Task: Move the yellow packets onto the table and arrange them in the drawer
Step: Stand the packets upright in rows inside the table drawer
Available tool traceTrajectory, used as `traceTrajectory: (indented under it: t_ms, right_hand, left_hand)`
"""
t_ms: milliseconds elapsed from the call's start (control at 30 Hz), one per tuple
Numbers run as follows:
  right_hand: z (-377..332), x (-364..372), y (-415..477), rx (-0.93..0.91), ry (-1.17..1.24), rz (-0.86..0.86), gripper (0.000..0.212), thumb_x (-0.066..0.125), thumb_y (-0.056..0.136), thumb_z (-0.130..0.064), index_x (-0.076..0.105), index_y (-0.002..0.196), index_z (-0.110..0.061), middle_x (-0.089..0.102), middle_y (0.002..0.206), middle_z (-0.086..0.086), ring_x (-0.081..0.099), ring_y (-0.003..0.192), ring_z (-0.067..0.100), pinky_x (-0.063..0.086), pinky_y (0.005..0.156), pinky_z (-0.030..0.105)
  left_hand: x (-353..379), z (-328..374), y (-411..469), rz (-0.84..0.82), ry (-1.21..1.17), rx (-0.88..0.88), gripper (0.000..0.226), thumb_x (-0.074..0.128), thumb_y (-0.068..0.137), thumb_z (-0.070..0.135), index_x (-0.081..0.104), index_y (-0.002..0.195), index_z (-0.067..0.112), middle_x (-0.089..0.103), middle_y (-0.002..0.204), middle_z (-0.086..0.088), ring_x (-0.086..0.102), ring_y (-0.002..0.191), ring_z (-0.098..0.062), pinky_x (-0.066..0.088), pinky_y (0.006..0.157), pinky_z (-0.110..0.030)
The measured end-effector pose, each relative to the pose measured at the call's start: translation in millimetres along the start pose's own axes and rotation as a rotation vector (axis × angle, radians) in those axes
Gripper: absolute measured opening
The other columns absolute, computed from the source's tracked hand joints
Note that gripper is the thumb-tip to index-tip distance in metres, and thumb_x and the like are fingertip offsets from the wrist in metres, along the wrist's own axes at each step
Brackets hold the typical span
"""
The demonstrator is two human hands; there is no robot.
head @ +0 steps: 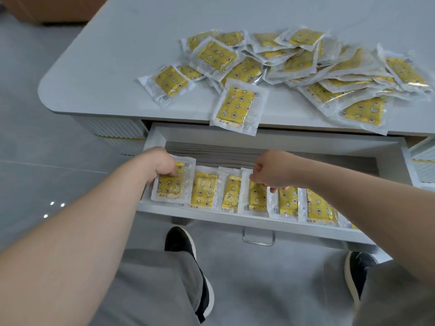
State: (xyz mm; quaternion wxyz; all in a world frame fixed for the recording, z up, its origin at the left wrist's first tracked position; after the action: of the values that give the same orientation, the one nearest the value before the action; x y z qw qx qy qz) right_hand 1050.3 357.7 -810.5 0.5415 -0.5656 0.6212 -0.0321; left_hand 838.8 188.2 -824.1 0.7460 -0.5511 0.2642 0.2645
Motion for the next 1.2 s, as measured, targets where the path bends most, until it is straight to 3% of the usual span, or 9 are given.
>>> traceTrajectory:
  t_ms: [100,267,433,567,633,733,900,1100,1200]
  right_hand:
    - [-0.6,1.5,-2.4,0.005,-0.01,0.008,0.029,0.052,0.101,-0.028,0.068,0.1,-0.005,0.077,0.09,0.012,0.076,0.087,0.03,0.052,0.055,0.027]
    - [0.5,2.1,-7.8,0.002,-0.059,0.012,0.035,0.05,0.1,-0.027,0.07,0.104,0.001,0.077,0.089,0.012,0.076,0.086,0.031,0.055,0.059,0.029]
    - [5.8,0.6,-14.5,0.001,-0.088,0.021,0.037,0.049,0.102,-0.029,0.071,0.108,0.002,0.077,0.086,0.011,0.076,0.086,0.03,0.059,0.07,0.032]
    - [10.5,-0.7,-18.8,0.007,-0.098,0.023,0.038,0.05,0.102,-0.03,0.071,0.109,0.001,0.077,0.085,0.011,0.075,0.087,0.029,0.058,0.072,0.031]
    - [12.6,-1.4,-21.0,0.007,-0.104,0.022,0.04,0.051,0.102,-0.032,0.07,0.111,0.002,0.077,0.085,0.011,0.075,0.086,0.029,0.058,0.074,0.031]
    - [15.0,-3.1,-25.8,0.011,-0.111,0.027,0.041,0.051,0.102,-0.034,0.071,0.111,0.001,0.078,0.085,0.011,0.075,0.086,0.028,0.056,0.07,0.03]
    - [18.8,-3.9,-33.0,0.002,-0.116,0.036,0.041,0.05,0.103,-0.035,0.072,0.107,0.0,0.078,0.086,0.01,0.075,0.088,0.028,0.054,0.068,0.029]
    - [17.9,-6.1,-36.9,-0.001,-0.105,0.049,0.038,0.05,0.103,-0.031,0.072,0.105,0.0,0.077,0.089,0.011,0.076,0.087,0.028,0.056,0.07,0.03]
    - [17.5,-7.8,-35.2,-0.001,0.105,0.041,0.031,0.055,0.102,-0.031,0.068,0.104,-0.003,0.076,0.093,0.01,0.073,0.075,0.022,0.054,0.061,0.029]
  left_hand:
    - [1.5,-3.2,-1.0,0.078,0.159,0.026,0.07,0.075,0.089,0.012,0.04,0.148,0.002,0.053,0.141,-0.021,0.057,0.122,-0.038,0.051,0.099,-0.042]
    - [5.5,-3.6,-3.8,0.173,0.244,0.089,0.077,0.084,0.081,0.025,0.044,0.145,0.009,0.05,0.138,-0.013,0.06,0.113,-0.031,0.051,0.081,-0.033]
    - [8.4,2.1,-3.4,0.031,0.11,0.039,0.094,0.091,0.07,0.023,0.04,0.15,0.015,0.05,0.143,-0.016,0.061,0.119,-0.035,0.054,0.098,-0.045]
    - [-6.4,12.4,-10.2,0.089,0.095,0.038,0.056,0.077,0.086,0.006,0.052,0.135,-0.002,0.063,0.127,-0.023,0.064,0.114,-0.039,0.054,0.098,-0.047]
    - [-9.5,15.9,-11.9,0.136,0.046,0.042,0.065,0.075,0.087,0.004,0.044,0.145,0.0,0.057,0.134,-0.023,0.059,0.119,-0.039,0.051,0.102,-0.047]
    - [13.8,11.8,-11.1,-0.006,0.01,0.066,0.085,0.082,0.081,0.006,0.036,0.152,0.009,0.057,0.137,-0.019,0.06,0.119,-0.037,0.051,0.102,-0.048]
    - [32.3,15.8,-14.3,0.172,0.365,0.225,0.06,0.083,0.08,0.027,0.052,0.131,0.021,0.06,0.117,-0.003,0.06,0.103,-0.025,0.052,0.078,-0.033]
    - [32.4,34.0,-32.6,0.456,0.828,0.31,0.076,0.079,0.078,0.042,0.044,0.139,0.014,0.046,0.134,-0.014,0.05,0.122,-0.031,0.045,0.093,-0.038]
    - [25.5,63.8,-54.5,0.504,0.829,0.372,0.052,0.074,0.085,0.043,0.055,0.124,0.014,0.056,0.116,-0.008,0.059,0.104,-0.026,0.042,0.073,-0.032]
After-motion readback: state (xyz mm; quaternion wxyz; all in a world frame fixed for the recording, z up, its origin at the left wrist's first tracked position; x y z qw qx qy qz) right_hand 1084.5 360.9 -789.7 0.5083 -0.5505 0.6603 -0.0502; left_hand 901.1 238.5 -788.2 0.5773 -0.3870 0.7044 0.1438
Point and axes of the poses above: each hand's wrist, its own y-axis towards the middle knuckle, its own x-axis out of the palm, z = x × y, the point moved 4 cm from there along y, towards the middle knuckle
